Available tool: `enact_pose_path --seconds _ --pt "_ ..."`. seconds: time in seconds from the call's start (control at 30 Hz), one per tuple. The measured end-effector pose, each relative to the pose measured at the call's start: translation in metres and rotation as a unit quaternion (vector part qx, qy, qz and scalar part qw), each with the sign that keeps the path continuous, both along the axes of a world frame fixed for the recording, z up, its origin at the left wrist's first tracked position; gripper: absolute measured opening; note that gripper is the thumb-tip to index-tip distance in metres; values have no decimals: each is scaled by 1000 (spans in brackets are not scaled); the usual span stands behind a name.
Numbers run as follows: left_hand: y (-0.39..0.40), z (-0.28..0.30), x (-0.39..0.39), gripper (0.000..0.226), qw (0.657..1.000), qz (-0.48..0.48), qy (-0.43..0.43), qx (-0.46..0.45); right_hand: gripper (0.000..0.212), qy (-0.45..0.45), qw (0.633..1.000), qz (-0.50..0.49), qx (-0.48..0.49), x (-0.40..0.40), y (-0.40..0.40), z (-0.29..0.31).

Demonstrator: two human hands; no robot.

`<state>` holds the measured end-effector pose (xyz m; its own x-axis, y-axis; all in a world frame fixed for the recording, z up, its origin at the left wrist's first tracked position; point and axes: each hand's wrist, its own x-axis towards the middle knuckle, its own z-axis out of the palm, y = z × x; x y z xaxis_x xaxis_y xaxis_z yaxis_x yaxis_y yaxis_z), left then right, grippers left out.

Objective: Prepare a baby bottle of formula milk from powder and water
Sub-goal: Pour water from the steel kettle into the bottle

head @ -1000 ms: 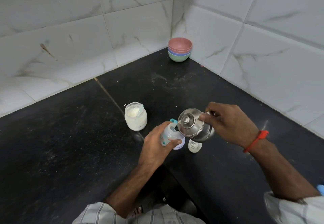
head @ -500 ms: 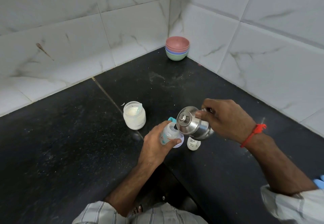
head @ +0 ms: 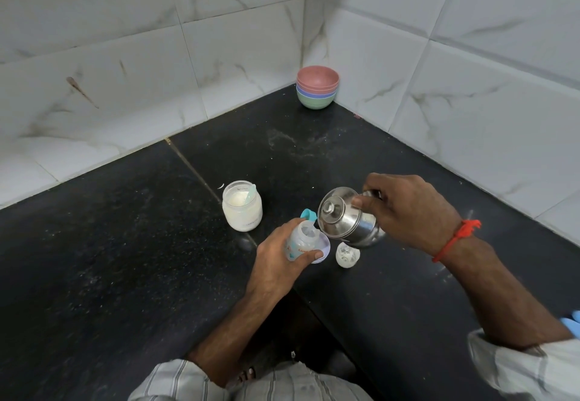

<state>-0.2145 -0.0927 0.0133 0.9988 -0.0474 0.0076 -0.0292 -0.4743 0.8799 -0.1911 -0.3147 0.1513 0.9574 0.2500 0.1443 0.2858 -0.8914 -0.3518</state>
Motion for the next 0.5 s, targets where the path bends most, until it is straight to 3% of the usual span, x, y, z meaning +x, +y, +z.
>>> enact_pose_path --seconds 0.5 --pt "0 -2 1 74 1000 1 7 16 31 -12 1000 0 -11 -1 -1 2"
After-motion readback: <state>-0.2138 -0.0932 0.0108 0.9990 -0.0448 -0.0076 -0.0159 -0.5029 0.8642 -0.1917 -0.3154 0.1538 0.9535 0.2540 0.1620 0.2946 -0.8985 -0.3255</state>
